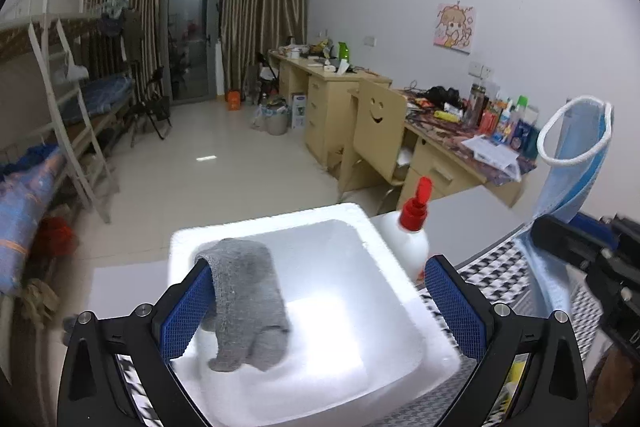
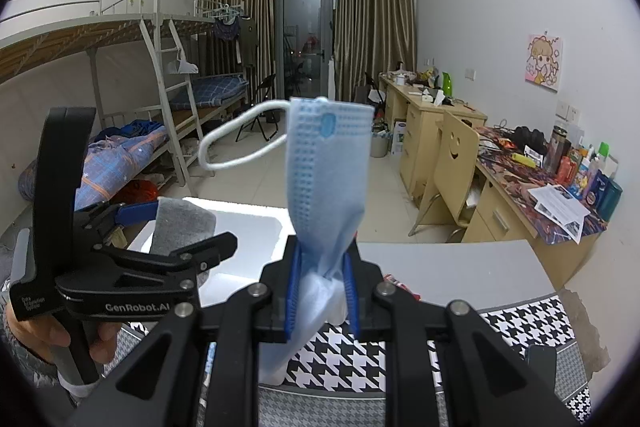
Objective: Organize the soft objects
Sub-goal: 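Open the left tool to drop the grey sock into the foam box, then lower the blue mask into the foam box and open the right tool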
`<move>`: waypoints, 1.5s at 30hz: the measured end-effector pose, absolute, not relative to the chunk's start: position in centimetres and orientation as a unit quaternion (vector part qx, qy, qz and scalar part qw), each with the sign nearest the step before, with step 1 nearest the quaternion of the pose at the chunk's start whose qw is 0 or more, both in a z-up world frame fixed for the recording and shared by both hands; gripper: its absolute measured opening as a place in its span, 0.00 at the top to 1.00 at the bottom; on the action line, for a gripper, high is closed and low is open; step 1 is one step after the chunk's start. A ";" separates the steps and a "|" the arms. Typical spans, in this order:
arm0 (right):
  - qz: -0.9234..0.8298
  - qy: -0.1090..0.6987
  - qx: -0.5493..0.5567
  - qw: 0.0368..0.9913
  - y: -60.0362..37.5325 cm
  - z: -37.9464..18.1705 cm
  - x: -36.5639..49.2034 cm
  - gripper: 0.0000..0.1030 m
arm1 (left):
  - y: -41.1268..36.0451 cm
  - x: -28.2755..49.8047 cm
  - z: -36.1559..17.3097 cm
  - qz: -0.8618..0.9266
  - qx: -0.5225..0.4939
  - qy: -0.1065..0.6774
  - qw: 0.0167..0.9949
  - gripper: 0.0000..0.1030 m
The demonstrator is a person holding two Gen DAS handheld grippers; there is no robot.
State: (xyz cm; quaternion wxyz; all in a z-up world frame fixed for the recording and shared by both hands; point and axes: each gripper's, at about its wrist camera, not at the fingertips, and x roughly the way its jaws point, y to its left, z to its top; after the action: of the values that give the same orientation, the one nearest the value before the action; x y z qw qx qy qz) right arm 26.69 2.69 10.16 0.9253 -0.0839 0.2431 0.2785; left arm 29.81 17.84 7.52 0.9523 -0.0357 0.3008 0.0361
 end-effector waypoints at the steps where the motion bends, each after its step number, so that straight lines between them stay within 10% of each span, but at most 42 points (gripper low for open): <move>1: 0.279 0.243 -0.084 0.925 2.7 10.2 26.7 0.76 | 17.6 29.7 7.5 0.043 -0.015 0.302 0.952 0.01; 10: 0.277 0.245 -0.083 0.925 2.5 10.4 26.8 0.76 | 16.5 31.7 6.4 0.043 0.083 0.386 0.918 0.01; 45: 0.310 0.261 -0.113 0.907 8.4 10.0 27.8 0.76 | 21.2 24.4 6.9 0.233 -0.008 0.267 0.935 0.01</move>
State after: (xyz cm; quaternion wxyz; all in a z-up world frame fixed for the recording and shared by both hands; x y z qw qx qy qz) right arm 27.85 8.43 9.96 0.9073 -0.1125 0.2609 0.3100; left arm 24.42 21.22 6.87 0.9352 -0.0082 0.2668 0.2325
